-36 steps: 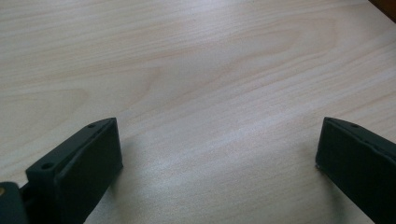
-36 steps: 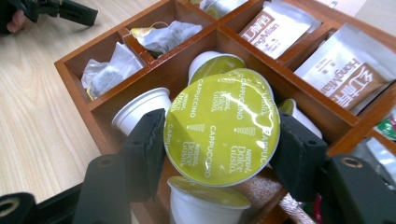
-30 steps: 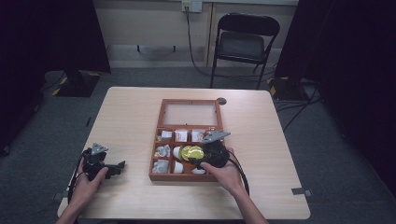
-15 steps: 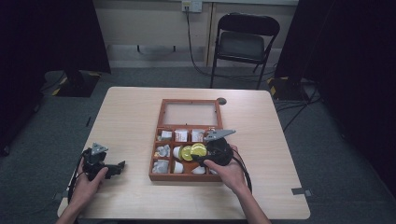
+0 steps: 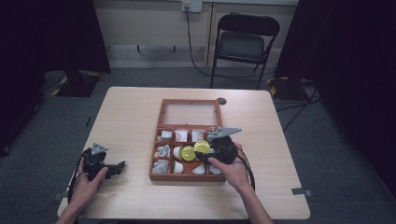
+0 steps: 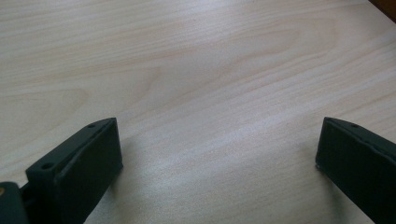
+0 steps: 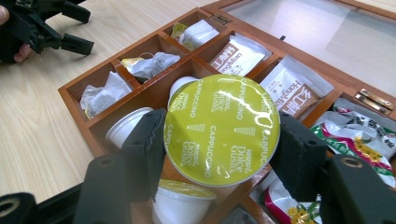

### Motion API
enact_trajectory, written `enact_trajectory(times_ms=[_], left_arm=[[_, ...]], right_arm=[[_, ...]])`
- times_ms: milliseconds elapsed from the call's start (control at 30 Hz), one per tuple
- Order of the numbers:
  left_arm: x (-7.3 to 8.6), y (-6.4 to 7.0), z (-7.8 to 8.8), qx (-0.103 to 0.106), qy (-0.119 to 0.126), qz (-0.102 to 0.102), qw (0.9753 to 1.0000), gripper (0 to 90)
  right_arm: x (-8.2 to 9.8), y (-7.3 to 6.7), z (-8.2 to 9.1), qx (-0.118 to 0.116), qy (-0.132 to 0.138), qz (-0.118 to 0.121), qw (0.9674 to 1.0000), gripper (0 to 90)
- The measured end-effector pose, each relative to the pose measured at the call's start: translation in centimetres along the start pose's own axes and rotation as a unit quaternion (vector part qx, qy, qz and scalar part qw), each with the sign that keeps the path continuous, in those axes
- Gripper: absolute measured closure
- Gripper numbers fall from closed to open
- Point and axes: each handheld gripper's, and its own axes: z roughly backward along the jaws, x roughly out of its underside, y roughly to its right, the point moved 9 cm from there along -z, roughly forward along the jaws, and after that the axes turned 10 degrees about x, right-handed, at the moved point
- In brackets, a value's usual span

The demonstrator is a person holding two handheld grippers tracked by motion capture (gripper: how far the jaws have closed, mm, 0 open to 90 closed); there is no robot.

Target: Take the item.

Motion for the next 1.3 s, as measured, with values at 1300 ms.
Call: enact_trajectory(times_ms=[1300], left_arm=[[0.0, 0.0, 0.0, 0.0, 0.0, 0.0, 1.0, 0.0]], right_arm=[[-0.7, 5.4, 4.3, 0.037, 0.047, -0.05, 0.997, 40.0]])
